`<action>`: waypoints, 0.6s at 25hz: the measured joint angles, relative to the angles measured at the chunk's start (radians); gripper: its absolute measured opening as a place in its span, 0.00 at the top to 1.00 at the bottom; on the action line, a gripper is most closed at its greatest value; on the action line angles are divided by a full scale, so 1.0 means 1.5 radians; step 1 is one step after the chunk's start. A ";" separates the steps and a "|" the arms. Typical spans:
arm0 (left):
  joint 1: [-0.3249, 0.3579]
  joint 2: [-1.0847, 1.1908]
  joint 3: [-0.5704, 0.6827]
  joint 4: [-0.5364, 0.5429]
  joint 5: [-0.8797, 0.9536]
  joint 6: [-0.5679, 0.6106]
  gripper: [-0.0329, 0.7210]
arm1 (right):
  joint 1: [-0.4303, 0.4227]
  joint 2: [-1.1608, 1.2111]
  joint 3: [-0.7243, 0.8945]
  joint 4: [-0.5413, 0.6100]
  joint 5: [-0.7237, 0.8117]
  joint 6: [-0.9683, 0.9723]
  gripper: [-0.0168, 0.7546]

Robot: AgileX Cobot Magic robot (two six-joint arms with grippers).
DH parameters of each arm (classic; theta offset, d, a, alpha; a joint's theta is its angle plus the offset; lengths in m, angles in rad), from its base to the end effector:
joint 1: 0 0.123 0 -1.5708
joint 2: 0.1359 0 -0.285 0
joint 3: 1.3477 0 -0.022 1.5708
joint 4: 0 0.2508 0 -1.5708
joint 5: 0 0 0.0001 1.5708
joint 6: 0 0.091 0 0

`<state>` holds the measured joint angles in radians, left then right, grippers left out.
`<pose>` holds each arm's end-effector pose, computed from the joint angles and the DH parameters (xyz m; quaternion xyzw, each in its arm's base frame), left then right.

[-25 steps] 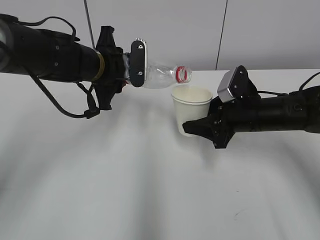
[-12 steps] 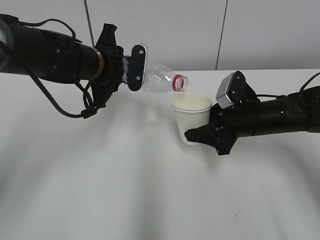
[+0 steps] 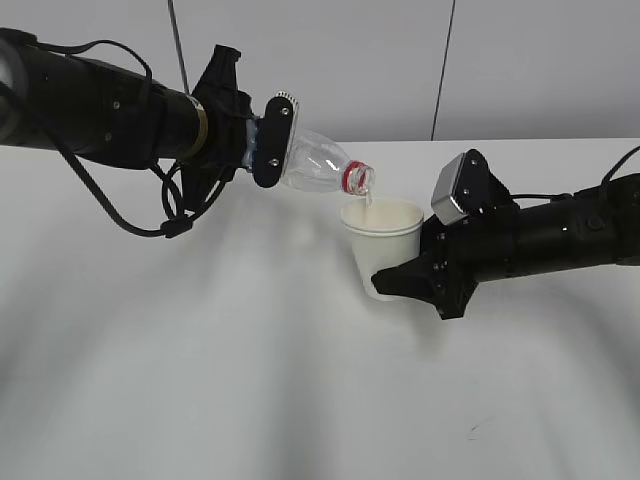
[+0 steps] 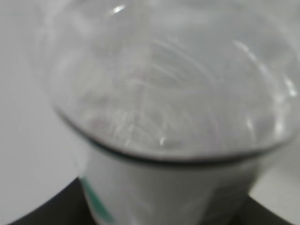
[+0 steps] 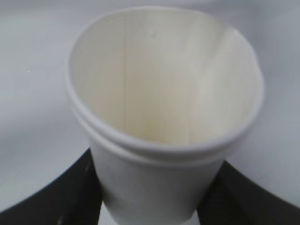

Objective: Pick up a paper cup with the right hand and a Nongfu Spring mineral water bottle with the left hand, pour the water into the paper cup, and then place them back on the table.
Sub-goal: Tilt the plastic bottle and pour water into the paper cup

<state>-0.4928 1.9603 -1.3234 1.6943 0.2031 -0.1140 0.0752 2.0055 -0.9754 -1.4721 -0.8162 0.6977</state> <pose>0.4011 -0.1946 0.2127 0.7167 0.4812 0.3323 0.3799 0.3550 0.0928 0.1261 -0.4659 0.7342 0.2431 0.4299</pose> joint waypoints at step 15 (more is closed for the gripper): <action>0.000 0.000 0.000 0.054 -0.004 0.000 0.52 | 0.000 0.000 0.000 -0.046 0.000 0.034 0.48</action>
<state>-0.4928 1.9603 -1.3234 1.7746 0.1977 -0.1140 0.0752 2.0055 -0.9754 -1.5411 -0.8165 0.7486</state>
